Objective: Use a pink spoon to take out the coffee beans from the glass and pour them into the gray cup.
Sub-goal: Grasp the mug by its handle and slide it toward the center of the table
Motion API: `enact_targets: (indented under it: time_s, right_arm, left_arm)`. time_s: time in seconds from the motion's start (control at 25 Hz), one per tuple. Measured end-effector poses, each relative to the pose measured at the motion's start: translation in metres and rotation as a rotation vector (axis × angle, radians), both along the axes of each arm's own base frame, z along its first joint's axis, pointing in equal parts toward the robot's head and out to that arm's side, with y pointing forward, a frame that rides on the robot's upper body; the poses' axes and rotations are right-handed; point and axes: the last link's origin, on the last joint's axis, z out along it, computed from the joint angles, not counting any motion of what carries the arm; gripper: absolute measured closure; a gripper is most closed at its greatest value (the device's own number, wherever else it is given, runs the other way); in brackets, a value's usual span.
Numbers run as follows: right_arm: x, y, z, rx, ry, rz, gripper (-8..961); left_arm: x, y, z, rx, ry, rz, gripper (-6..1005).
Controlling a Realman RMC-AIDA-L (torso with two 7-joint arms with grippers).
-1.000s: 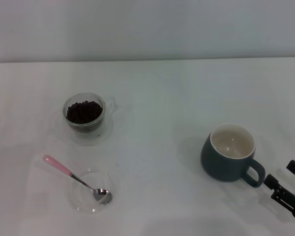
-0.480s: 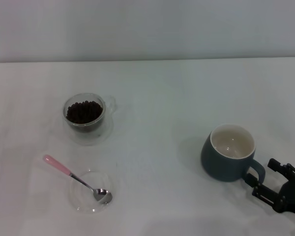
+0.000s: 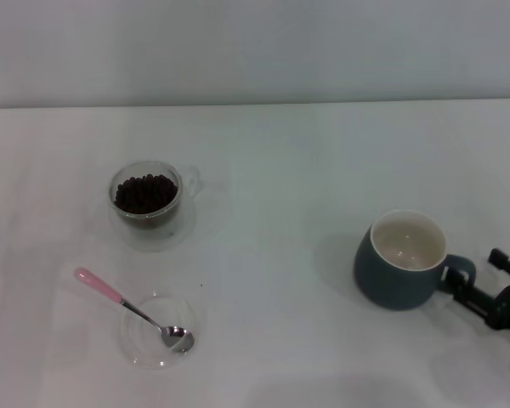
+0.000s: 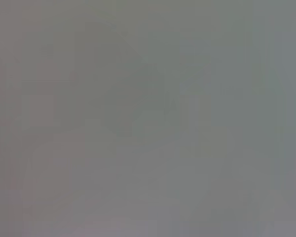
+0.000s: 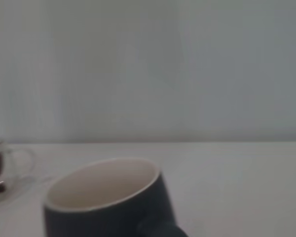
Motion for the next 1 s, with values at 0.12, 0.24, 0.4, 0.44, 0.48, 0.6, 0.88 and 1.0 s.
enact_targets:
  time_s: [0.12,0.24,0.4,0.44,0.48,0.6,0.88,1.0]
  right_arm:
    - [0.001,0.005,0.006,0.034,0.002,-0.012,168]
    - [-0.001,0.014,0.007,0.042,-0.001,-0.006,179]
    - [-0.005,0.025,0.006,0.038,-0.01,0.005,195]
    - [-0.006,0.027,0.006,0.038,-0.011,0.01,199]
    - [-0.008,0.03,0.006,0.038,-0.011,0.016,202]
    - [-0.011,0.034,0.005,0.029,-0.012,0.03,214]
    - [-0.022,0.04,0.0,0.003,-0.005,0.084,419]
    - [-0.03,0.043,-0.004,-0.017,-0.007,0.123,531]
  left_arm:
    - [-0.001,0.003,0.0,-0.004,-0.001,0.01,168]
    - [-0.002,0.004,0.0,-0.008,-0.002,0.02,168]
    - [-0.003,0.007,0.003,0.008,-0.006,0.034,168]
    - [-0.003,0.007,0.003,0.008,-0.006,0.033,168]
    - [-0.003,0.007,0.004,0.01,-0.005,0.032,168]
    - [-0.003,0.008,0.006,0.015,0.0,0.029,169]
    - [-0.002,0.01,0.008,0.026,0.0,0.028,169]
    - [-0.001,0.011,0.008,0.026,0.0,0.024,169]
